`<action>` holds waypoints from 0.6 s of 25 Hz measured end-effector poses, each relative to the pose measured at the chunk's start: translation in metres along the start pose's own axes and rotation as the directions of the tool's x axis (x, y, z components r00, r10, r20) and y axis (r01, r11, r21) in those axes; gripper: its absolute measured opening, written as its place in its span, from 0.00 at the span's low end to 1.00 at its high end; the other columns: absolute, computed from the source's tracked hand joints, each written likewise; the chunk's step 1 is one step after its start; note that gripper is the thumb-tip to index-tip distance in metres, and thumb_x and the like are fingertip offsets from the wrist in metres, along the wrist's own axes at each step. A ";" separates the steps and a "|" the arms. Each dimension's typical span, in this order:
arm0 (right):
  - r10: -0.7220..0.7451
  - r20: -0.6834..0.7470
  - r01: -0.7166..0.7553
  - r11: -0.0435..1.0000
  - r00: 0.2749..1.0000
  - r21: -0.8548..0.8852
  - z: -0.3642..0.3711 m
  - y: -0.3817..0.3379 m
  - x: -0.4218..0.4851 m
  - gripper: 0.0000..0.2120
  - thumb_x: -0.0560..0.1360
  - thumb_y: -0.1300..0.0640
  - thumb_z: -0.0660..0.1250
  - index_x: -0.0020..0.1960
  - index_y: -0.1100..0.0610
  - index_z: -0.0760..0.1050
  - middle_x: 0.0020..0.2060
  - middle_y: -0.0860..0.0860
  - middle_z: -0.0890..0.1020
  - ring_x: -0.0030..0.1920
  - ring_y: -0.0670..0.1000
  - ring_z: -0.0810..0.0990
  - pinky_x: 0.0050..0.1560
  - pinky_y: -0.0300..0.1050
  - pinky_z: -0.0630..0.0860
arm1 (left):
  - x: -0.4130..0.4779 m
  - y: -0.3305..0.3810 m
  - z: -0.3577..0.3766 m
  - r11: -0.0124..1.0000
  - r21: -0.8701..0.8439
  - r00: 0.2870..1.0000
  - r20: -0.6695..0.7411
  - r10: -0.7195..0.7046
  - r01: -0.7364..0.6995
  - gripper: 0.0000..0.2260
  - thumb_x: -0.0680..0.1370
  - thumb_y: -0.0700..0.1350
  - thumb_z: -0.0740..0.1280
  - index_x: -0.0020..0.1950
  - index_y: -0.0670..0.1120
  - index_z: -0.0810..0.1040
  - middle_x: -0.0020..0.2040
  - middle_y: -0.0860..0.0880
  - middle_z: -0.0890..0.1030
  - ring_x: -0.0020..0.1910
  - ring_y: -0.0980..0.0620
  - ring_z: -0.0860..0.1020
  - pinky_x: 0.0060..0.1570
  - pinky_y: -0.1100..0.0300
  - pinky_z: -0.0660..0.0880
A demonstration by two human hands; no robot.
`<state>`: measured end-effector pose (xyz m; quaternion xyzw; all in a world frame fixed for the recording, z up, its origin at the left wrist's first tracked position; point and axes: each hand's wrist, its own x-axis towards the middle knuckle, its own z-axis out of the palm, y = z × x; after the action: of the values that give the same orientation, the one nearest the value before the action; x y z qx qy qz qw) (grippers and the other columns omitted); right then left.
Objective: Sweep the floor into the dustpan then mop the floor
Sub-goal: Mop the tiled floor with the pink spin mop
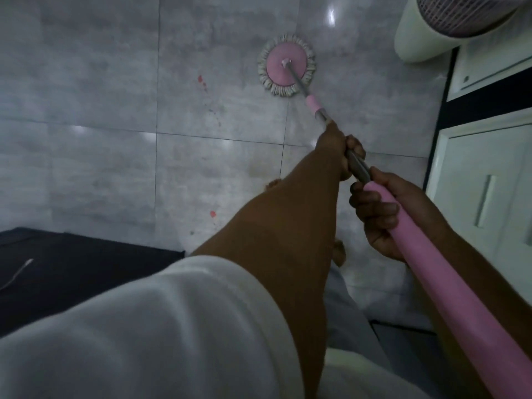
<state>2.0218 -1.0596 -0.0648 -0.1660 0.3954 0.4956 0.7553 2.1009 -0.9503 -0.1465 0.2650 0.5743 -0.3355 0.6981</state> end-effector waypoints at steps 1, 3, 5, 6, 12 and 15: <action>0.024 -0.004 -0.024 1.000 1.000 -0.003 -0.007 0.011 -0.011 0.14 0.76 0.46 0.60 0.42 0.57 0.72 0.26 0.46 0.71 0.18 0.41 0.69 0.16 0.30 0.66 | -0.007 -0.015 -0.007 1.000 -0.017 1.000 -0.012 -0.018 0.018 0.24 0.79 0.67 0.56 0.40 0.46 0.67 0.23 0.52 0.63 0.18 0.56 0.61 0.19 0.71 0.61; 0.071 -0.001 -0.071 0.997 0.997 0.021 -0.021 0.031 -0.031 0.14 0.75 0.47 0.63 0.42 0.58 0.72 0.26 0.47 0.72 0.18 0.42 0.70 0.16 0.32 0.68 | -0.014 -0.044 -0.019 0.998 -0.043 0.999 -0.001 -0.045 0.045 0.23 0.80 0.65 0.56 0.38 0.46 0.67 0.25 0.52 0.64 0.18 0.56 0.61 0.19 0.71 0.62; 0.118 -0.014 -0.118 0.992 0.993 0.045 -0.035 0.050 -0.049 0.13 0.74 0.48 0.65 0.41 0.58 0.73 0.26 0.48 0.72 0.18 0.42 0.70 0.15 0.34 0.68 | -0.023 -0.075 -0.032 0.996 -0.051 0.997 -0.024 -0.072 0.070 0.23 0.80 0.64 0.56 0.37 0.47 0.65 0.28 0.52 0.63 0.18 0.56 0.62 0.19 0.71 0.63; 0.142 -0.028 -0.141 0.989 0.989 0.047 -0.041 0.058 -0.056 0.13 0.74 0.48 0.64 0.42 0.58 0.72 0.26 0.48 0.72 0.18 0.42 0.70 0.14 0.35 0.67 | -0.025 -0.088 -0.038 0.994 -0.070 0.996 -0.031 -0.081 0.078 0.23 0.80 0.64 0.56 0.36 0.47 0.65 0.28 0.52 0.63 0.18 0.55 0.62 0.19 0.71 0.63; 0.179 -0.058 -0.178 0.984 0.982 0.025 -0.034 0.059 -0.060 0.13 0.71 0.49 0.65 0.42 0.60 0.75 0.25 0.49 0.72 0.16 0.44 0.69 0.12 0.36 0.66 | -0.034 -0.091 -0.046 0.985 -0.144 0.995 -0.005 -0.098 0.096 0.24 0.79 0.65 0.57 0.35 0.47 0.64 0.27 0.52 0.62 0.20 0.56 0.61 0.20 0.70 0.61; 0.183 -0.072 -0.182 0.983 0.980 0.022 -0.011 0.042 -0.037 0.12 0.73 0.49 0.64 0.44 0.59 0.73 0.26 0.49 0.73 0.17 0.44 0.70 0.13 0.37 0.67 | -0.031 -0.054 -0.047 0.984 -0.165 0.997 0.012 -0.070 0.071 0.24 0.79 0.65 0.56 0.35 0.47 0.64 0.27 0.52 0.62 0.20 0.56 0.61 0.19 0.70 0.62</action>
<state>1.9731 -1.0707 -0.0376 -0.1411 0.4402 0.5532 0.6930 2.0264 -0.9439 -0.1242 0.1845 0.6072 -0.3121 0.7071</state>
